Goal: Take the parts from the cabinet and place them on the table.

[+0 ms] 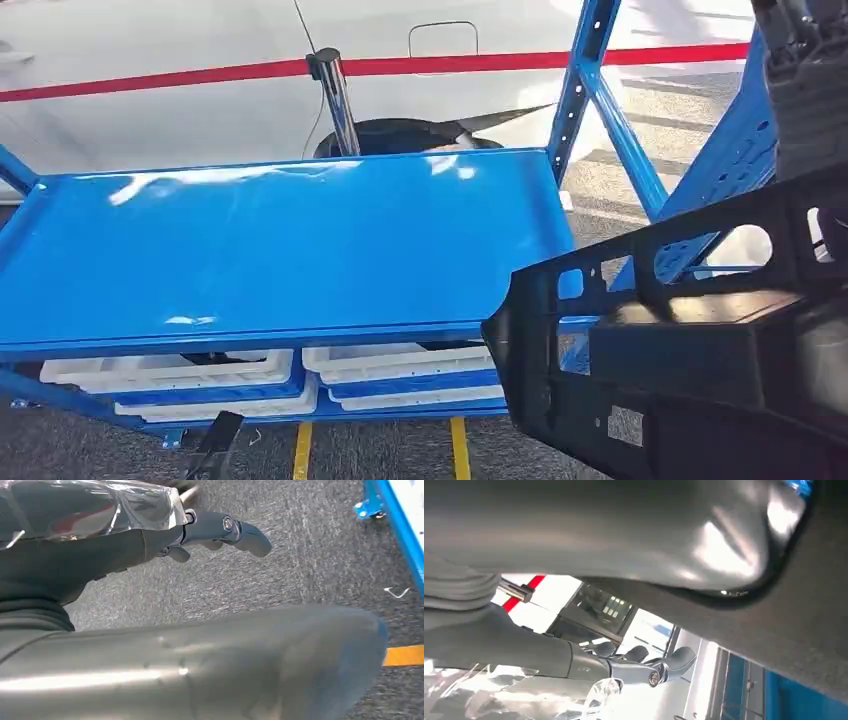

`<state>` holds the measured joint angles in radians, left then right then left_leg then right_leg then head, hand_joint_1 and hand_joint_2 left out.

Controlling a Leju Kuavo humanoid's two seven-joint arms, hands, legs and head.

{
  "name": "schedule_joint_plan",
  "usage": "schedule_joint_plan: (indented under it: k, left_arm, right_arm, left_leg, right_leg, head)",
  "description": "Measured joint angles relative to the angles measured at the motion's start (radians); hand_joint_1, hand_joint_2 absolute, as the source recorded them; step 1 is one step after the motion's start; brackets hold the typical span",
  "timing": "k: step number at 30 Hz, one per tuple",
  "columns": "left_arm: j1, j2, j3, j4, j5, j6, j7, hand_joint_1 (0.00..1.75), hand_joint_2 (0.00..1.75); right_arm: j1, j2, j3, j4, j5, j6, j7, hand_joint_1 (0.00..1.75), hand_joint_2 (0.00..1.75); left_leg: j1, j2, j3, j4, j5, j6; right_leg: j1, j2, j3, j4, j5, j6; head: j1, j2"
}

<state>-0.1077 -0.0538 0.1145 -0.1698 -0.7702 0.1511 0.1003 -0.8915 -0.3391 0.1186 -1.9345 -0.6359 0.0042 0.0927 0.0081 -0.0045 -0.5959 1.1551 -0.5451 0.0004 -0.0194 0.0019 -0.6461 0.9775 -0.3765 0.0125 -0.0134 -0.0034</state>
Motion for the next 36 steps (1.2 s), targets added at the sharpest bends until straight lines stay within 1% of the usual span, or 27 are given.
schedule_joint_plan:
  k: [1,2,5,7,8,9,11,12,13,15,16,17,18,19,22,23,24,26,27,28,29,30,32,33,34,35,36]
  left_arm:
    - [-0.004,0.000,0.000,0.000,0.000,-0.001,0.000,0.00,0.00]
    - [-0.010,0.000,0.000,0.000,0.002,-0.002,0.001,0.00,0.00]
    - [-0.012,0.000,0.002,0.000,0.002,-0.005,0.005,0.00,0.00]
    - [-0.010,0.000,0.002,0.000,0.002,-0.005,0.008,0.00,0.00]
    - [-0.014,0.000,0.002,0.000,0.002,-0.007,0.010,0.00,0.00]
    - [-0.015,0.000,0.002,0.000,0.002,-0.008,0.011,0.00,0.00]
    - [-0.014,-0.001,0.002,0.000,0.002,-0.008,0.013,0.00,0.00]
    - [-0.014,-0.001,0.002,0.000,0.002,-0.008,0.013,0.00,0.00]
    - [-0.014,0.000,0.002,0.000,0.002,-0.008,0.013,0.00,0.00]
    - [-0.015,-0.001,0.002,0.000,0.002,-0.008,0.014,0.00,0.00]
    - [-0.015,-0.001,0.003,0.000,0.002,-0.008,0.014,0.00,0.00]
    - [-0.016,0.000,0.003,0.000,0.001,-0.008,0.014,0.00,0.00]
    - [-0.015,0.000,0.003,0.000,0.001,-0.007,0.014,0.00,0.00]
    - [-0.015,0.000,0.003,0.000,0.000,-0.006,0.013,0.00,0.00]
    - [-0.008,0.000,0.003,0.000,0.000,-0.004,0.013,0.00,0.00]
    - [-0.004,0.000,0.003,0.000,0.000,-0.003,0.013,0.00,0.00]
    - [0.000,0.000,0.002,0.000,0.000,-0.003,0.013,0.00,0.00]
    - [-0.001,0.000,0.003,0.000,0.000,-0.002,0.011,0.00,0.00]
    - [-0.001,0.000,0.003,0.000,0.000,-0.002,0.011,0.00,0.00]
    - [-0.001,0.000,0.003,0.000,0.000,-0.002,0.011,0.00,0.00]
    - [-0.001,0.000,0.003,0.000,0.000,-0.002,0.011,0.00,0.00]
    - [-0.002,0.000,0.003,0.000,0.000,-0.002,0.011,0.00,0.00]
    - [-0.004,0.000,0.003,0.000,0.000,-0.002,0.010,0.00,0.00]
    - [-0.006,0.002,0.003,0.000,0.000,-0.002,0.009,0.00,0.00]
    - [-0.006,0.002,0.002,0.000,0.000,-0.002,0.007,0.00,0.00]
    - [-0.006,0.002,0.002,0.000,0.000,-0.002,0.007,0.00,0.00]
    - [-0.005,0.002,0.003,0.000,0.000,-0.002,0.007,0.00,0.00]
  right_arm:
    - [-0.002,0.000,0.000,0.000,0.000,0.000,0.000,0.00,0.00]
    - [-0.007,0.000,0.000,0.000,0.000,0.000,-0.001,0.00,0.00]
    - [-0.011,0.000,-0.002,0.000,0.000,0.000,-0.003,0.00,0.00]
    - [-0.011,0.000,-0.002,0.001,0.000,0.000,-0.003,0.00,0.00]
    - [-0.011,-0.001,-0.002,0.002,0.000,0.000,-0.004,0.00,0.00]
    - [-0.014,-0.001,-0.003,0.002,0.000,0.000,-0.004,0.00,0.00]
    - [-0.013,-0.001,-0.003,0.005,0.000,0.000,-0.007,0.00,0.00]
    - [-0.013,-0.001,-0.003,0.006,0.000,0.000,-0.008,0.00,0.00]
    - [-0.013,-0.001,-0.003,0.009,0.001,0.000,-0.011,0.00,0.00]
    - [-0.014,-0.001,-0.003,0.011,0.002,0.000,-0.014,0.00,0.00]
    - [-0.016,-0.001,-0.003,0.014,0.003,0.000,-0.017,0.00,0.00]
    - [-0.018,-0.001,-0.003,0.015,0.005,0.000,-0.018,0.00,0.00]
    - [-0.022,-0.001,-0.003,0.015,0.005,0.001,-0.018,0.00,0.00]
    - [-0.022,0.000,-0.003,0.015,0.006,0.002,-0.019,0.00,0.00]
    - [-0.013,0.001,-0.003,0.016,0.005,0.003,-0.020,0.00,0.00]
    - [-0.012,0.001,-0.003,0.018,0.005,0.003,-0.020,0.00,0.00]
    - [-0.012,0.002,-0.003,0.018,0.005,0.003,-0.020,0.00,0.00]
    - [-0.010,0.003,-0.003,0.018,0.005,0.003,-0.020,0.00,0.00]
    - [-0.007,0.003,-0.003,0.018,0.005,0.003,-0.020,0.00,0.00]
    - [-0.004,0.003,-0.003,0.018,0.005,0.003,-0.020,0.00,0.00]
    - [-0.001,0.004,-0.003,0.018,0.005,0.003,-0.020,0.00,0.00]
    - [0.001,0.004,-0.003,0.018,0.005,0.003,-0.020,0.00,0.00]
    - [0.000,0.004,-0.003,0.017,0.005,0.002,-0.019,0.00,0.00]
    - [0.001,0.004,-0.005,0.016,0.005,0.002,-0.019,0.00,0.00]
    - [0.001,0.004,-0.006,0.015,0.005,0.002,-0.019,0.00,0.00]
    - [0.001,0.004,-0.006,0.015,0.005,0.002,-0.019,0.00,0.00]
    - [0.001,0.004,-0.006,0.015,0.005,0.002,-0.018,0.00,0.00]
  left_leg:
    - [-0.002,0.000,0.067,-0.109,0.034,0.008]
    - [-0.005,0.000,0.127,-0.205,0.046,0.018]
    - [-0.017,-0.001,0.108,-0.205,0.063,0.028]
    - [-0.014,-0.001,0.093,-0.216,0.089,0.046]
    - [-0.010,0.003,0.088,-0.219,0.107,0.053]
    - [-0.008,0.004,0.073,-0.219,0.117,0.063]
    - [-0.009,0.004,0.049,-0.218,0.137,0.065]
    - [-0.010,0.005,0.035,-0.217,0.148,0.064]
    - [-0.010,0.005,0.020,-0.216,0.159,0.063]
    - [-0.008,0.005,-0.009,-0.212,0.179,0.058]
    - [-0.005,0.005,-0.022,-0.207,0.186,0.053]
    - [-0.006,0.004,-0.032,-0.198,0.191,0.048]
    - [-0.011,0.002,-0.044,-0.191,0.195,0.042]
    - [-0.010,0.001,-0.047,-0.188,0.205,0.036]
    - [-0.010,-0.001,-0.061,-0.196,0.235,0.021]
    - [-0.002,0.001,-0.068,-0.186,0.211,0.015]
    - [-0.003,0.001,-0.083,-0.144,0.150,0.008]
    - [-0.001,0.001,-0.124,0.018,0.027,-0.002]
    - [-0.001,0.001,-0.138,0.097,-0.006,-0.004]
    - [-0.001,0.001,-0.139,0.140,-0.007,-0.003]
    - [-0.002,0.001,-0.122,0.142,0.015,0.000]
    - [-0.003,0.001,-0.085,0.106,0.051,0.006]
    - [-0.013,0.001,0.036,-0.060,0.099,0.030]
    - [-0.020,0.000,0.101,-0.150,0.079,0.046]
    - [-0.023,0.002,0.138,-0.232,0.059,0.053]
    - [-0.028,0.000,0.130,-0.226,0.065,0.049]
    - [-0.032,-0.001,0.118,-0.226,0.075,0.054]
  right_leg:
    - [0.000,0.000,-0.006,0.000,0.008,0.003]
    - [0.000,-0.001,-0.009,0.000,0.015,0.007]
    - [0.000,-0.003,-0.017,-0.003,0.037,0.026]
    - [0.003,-0.002,-0.021,-0.015,0.053,0.039]
    - [-0.002,-0.001,-0.035,0.003,0.014,0.039]
    - [-0.001,-0.001,-0.051,0.054,-0.051,0.039]
    - [-0.002,-0.001,-0.086,0.211,-0.171,0.044]
    - [-0.002,-0.001,-0.096,0.281,-0.198,0.047]
    - [-0.001,-0.001,-0.093,0.323,-0.190,0.049]
    - [-0.003,-0.001,-0.027,0.278,-0.116,0.051]
    - [-0.004,-0.001,0.034,0.200,-0.086,0.052]
    - [-0.006,-0.001,0.101,0.109,-0.085,0.054]
    - [-0.001,0.000,0.159,0.016,-0.124,0.054]
    - [0.002,0.004,0.172,-0.019,-0.139,0.042]
    - [0.003,-0.001,0.141,-0.011,-0.119,0.019]
    - [0.000,-0.003,0.135,-0.011,-0.108,0.009]
    - [0.000,-0.003,0.123,-0.011,-0.097,0.001]
    - [0.001,-0.003,0.097,-0.010,-0.075,-0.005]
    - [0.003,-0.003,0.083,-0.010,-0.064,-0.006]
    - [0.004,-0.003,0.070,-0.009,-0.054,-0.007]
    - [0.006,-0.003,0.057,-0.009,-0.044,-0.007]
    - [0.008,-0.002,0.044,-0.009,-0.033,-0.007]
    - [0.013,0.000,0.023,-0.009,-0.013,-0.004]
    - [0.010,-0.002,0.016,-0.009,-0.006,-0.002]
    - [0.016,-0.004,0.011,-0.009,0.003,0.003]
    - [0.010,-0.007,0.007,-0.016,0.018,0.010]
    - [0.005,-0.008,0.006,-0.023,0.029,0.017]
  head:
    - [0.000,0.000]
    - [0.000,0.000]
    - [0.001,0.000]
    - [0.001,0.000]
    - [0.000,0.000]
    - [0.003,0.000]
    - [0.004,0.000]
    - [0.004,0.000]
    - [0.004,0.000]
    - [0.004,0.000]
    - [0.004,0.000]
    - [0.004,0.000]
    - [0.005,0.000]
    - [0.001,0.000]
    - [0.000,0.000]
    - [0.000,0.000]
    - [-0.001,0.000]
    - [-0.002,0.000]
    - [-0.002,0.000]
    - [-0.002,0.000]
    - [-0.002,0.000]
    - [-0.002,0.000]
    - [-0.002,0.000]
    - [-0.002,0.000]
    - [-0.001,0.000]
    - [-0.001,0.000]
    - [-0.001,0.000]
